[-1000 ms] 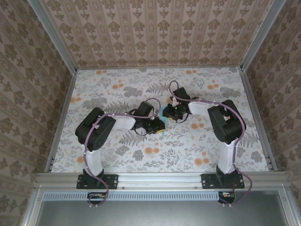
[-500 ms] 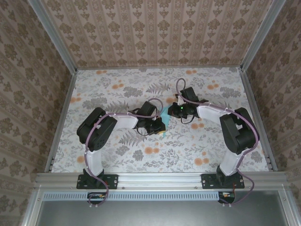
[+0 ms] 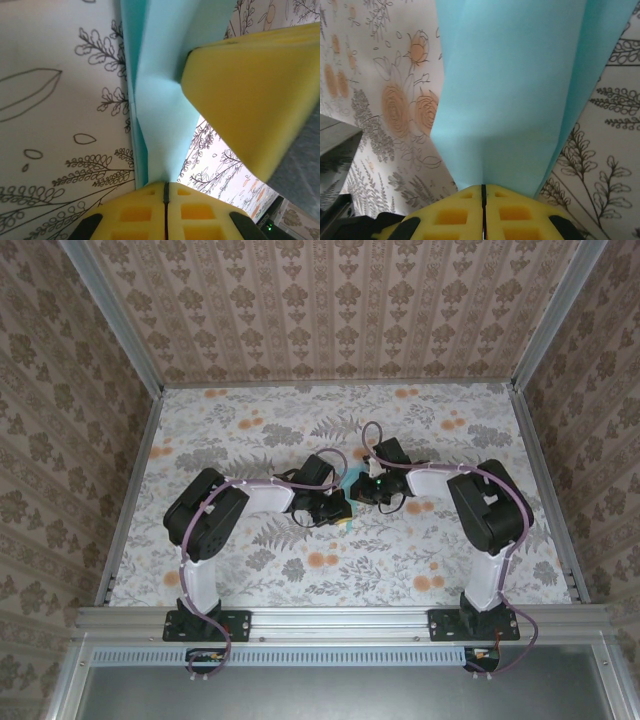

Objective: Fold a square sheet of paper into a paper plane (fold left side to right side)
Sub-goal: Fold the wing for the fifth time at the center of the table.

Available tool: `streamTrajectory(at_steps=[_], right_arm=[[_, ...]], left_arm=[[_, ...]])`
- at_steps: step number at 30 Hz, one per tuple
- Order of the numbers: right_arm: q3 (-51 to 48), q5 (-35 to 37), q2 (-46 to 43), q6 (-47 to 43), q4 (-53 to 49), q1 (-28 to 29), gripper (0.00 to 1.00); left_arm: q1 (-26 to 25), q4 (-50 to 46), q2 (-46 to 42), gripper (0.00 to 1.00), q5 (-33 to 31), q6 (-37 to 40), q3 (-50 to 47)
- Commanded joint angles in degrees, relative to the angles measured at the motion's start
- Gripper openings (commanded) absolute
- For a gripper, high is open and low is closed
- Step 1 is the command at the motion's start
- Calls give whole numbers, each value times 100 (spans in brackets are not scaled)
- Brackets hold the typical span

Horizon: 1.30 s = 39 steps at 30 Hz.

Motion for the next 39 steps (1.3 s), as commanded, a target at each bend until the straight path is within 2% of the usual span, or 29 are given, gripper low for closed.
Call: streamTrajectory(at_steps=[1, 18, 39], right_arm=[[222, 147, 151, -230, -124, 1, 9], [748, 676, 448, -713, -655, -110, 8], [1564, 748, 905, -1020, -1036, -526, 8]], left_arm=[[-33, -787, 156, 7, -321, 134, -98], [-24, -826, 174, 5, -329, 149, -111], [-23, -864, 191, 5, -317, 161, -119]])
